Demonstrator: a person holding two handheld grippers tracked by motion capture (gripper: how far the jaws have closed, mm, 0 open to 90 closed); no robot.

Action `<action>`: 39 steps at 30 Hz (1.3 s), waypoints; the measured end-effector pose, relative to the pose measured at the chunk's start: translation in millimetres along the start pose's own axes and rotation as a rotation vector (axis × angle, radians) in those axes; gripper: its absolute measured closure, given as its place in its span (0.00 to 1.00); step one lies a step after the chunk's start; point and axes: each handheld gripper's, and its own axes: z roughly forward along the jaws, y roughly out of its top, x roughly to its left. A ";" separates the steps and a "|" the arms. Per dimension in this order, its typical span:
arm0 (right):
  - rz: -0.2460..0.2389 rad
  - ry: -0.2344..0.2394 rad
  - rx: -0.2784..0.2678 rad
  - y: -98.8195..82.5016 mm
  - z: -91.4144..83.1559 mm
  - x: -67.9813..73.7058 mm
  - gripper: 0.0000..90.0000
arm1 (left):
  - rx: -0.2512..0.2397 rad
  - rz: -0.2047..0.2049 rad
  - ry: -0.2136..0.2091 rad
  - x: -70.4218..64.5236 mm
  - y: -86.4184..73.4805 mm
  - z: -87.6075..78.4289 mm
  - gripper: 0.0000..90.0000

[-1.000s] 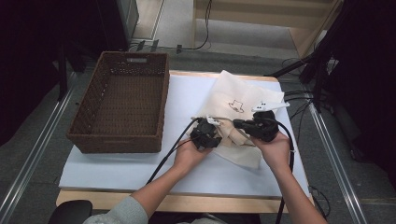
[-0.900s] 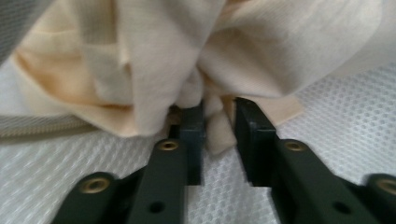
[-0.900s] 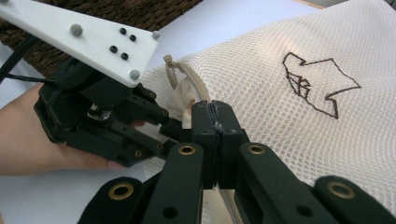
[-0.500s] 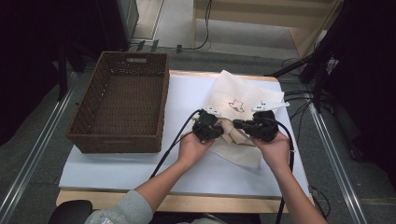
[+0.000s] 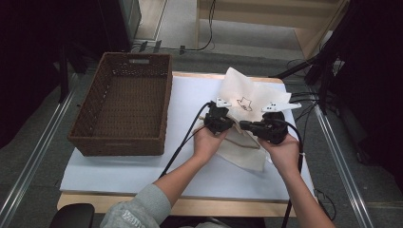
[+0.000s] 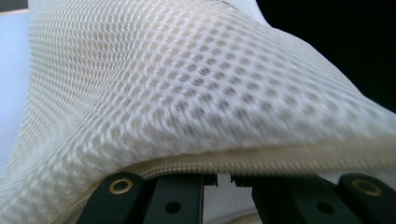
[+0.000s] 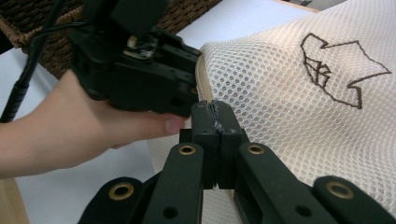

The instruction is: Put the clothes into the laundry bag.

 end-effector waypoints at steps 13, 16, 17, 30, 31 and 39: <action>0.003 -0.004 0.047 -5.5 12.4 -2.9 1.00 | 0.078 -0.035 0.004 21.0 -7.8 16.3 0.93; 0.010 -0.002 0.050 -6.5 13.5 -3.4 1.00 | 0.082 -0.032 -0.009 23.0 -7.5 15.9 0.93; 0.012 0.000 0.050 -6.7 13.8 -3.7 1.00 | 0.092 -0.034 -0.012 23.9 -7.3 15.6 0.92; 0.010 0.001 0.059 -8.7 15.8 -6.1 1.00 | 0.095 -0.047 -0.082 27.3 -8.5 3.0 0.79; 0.010 0.001 0.059 -8.7 15.8 -6.1 1.00 | 0.097 -0.049 -0.081 27.0 -8.3 1.6 0.79; 0.015 0.003 0.056 -8.8 13.9 -7.5 1.00 | 0.107 -0.017 -0.092 24.7 -11.8 -12.3 0.68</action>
